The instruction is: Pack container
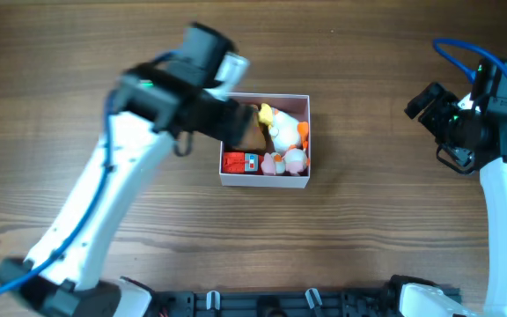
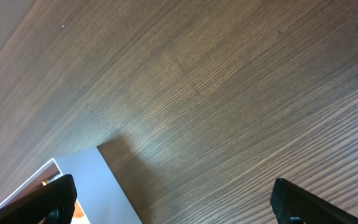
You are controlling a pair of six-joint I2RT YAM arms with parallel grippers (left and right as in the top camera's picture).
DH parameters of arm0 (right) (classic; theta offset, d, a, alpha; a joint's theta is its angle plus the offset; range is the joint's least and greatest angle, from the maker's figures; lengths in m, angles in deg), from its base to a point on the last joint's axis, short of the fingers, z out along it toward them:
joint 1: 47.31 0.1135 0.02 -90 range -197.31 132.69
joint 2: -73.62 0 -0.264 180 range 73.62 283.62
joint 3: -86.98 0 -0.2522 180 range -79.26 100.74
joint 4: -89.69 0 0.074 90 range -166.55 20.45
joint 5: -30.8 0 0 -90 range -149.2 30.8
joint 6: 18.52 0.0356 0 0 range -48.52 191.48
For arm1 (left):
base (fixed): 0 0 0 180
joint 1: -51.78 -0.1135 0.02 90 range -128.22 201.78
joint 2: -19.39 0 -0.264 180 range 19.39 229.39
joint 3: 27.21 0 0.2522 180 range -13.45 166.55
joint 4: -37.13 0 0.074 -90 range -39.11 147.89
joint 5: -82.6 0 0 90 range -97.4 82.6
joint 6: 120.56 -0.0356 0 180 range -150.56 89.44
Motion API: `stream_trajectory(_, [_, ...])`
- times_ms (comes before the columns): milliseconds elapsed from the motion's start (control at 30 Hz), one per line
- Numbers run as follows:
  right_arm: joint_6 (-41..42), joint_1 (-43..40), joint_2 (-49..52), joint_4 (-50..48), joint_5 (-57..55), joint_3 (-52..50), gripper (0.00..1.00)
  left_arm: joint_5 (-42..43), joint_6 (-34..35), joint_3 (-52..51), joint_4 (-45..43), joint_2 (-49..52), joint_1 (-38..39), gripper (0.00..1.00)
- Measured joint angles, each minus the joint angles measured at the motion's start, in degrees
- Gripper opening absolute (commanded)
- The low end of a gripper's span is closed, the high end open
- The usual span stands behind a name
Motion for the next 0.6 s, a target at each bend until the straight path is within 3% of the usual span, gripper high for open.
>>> stream_trajectory(233, [0.00, 0.00, 0.00, -0.04, 0.00, 0.00, 0.99, -2.93, 7.69, -0.02, 3.50, 0.24, -19.50, 1.00])
stream_trajectory(600, [0.00, 0.00, 0.00, -0.04, 0.00, 0.00, 1.00, -2.93, 8.50, -0.02, 1.95, 0.28, -22.91, 1.00])
